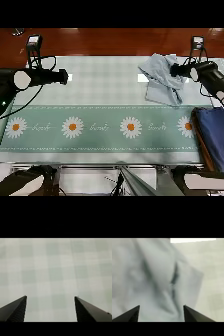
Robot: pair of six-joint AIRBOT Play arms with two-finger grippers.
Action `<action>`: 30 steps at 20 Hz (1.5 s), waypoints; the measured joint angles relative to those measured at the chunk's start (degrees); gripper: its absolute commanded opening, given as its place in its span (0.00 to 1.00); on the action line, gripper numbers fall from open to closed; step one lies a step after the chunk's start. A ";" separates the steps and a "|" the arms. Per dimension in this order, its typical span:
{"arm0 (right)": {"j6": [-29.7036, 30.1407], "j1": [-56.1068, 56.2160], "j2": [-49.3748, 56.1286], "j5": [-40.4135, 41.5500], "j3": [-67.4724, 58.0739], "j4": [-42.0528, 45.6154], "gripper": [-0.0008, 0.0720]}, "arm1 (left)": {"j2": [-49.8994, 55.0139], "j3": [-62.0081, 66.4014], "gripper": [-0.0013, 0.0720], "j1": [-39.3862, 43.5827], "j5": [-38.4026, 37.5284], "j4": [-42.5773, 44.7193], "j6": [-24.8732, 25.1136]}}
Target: Fold the shirts.
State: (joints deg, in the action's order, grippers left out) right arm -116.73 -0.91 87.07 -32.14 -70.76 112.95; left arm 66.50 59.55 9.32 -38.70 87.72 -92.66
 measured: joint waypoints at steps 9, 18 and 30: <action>12.26 -6.62 16.11 -11.08 -11.47 -23.61 0.04 | 4.13 0.17 0.98 -0.96 -6.34 0.33 0.63; 31.78 -4.87 3.69 -25.64 -32.48 -49.07 0.04 | -5.49 7.04 0.98 -10.34 -29.14 -5.57 5.53; 39.87 7.06 -24.81 -25.90 -41.24 -46.25 0.04 | -41.92 -16.44 0.98 -8.22 -28.68 -21.81 3.28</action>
State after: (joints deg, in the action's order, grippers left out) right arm -76.86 6.15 62.26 -58.04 -112.01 66.70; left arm 24.58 43.11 1.10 -67.37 65.91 -89.38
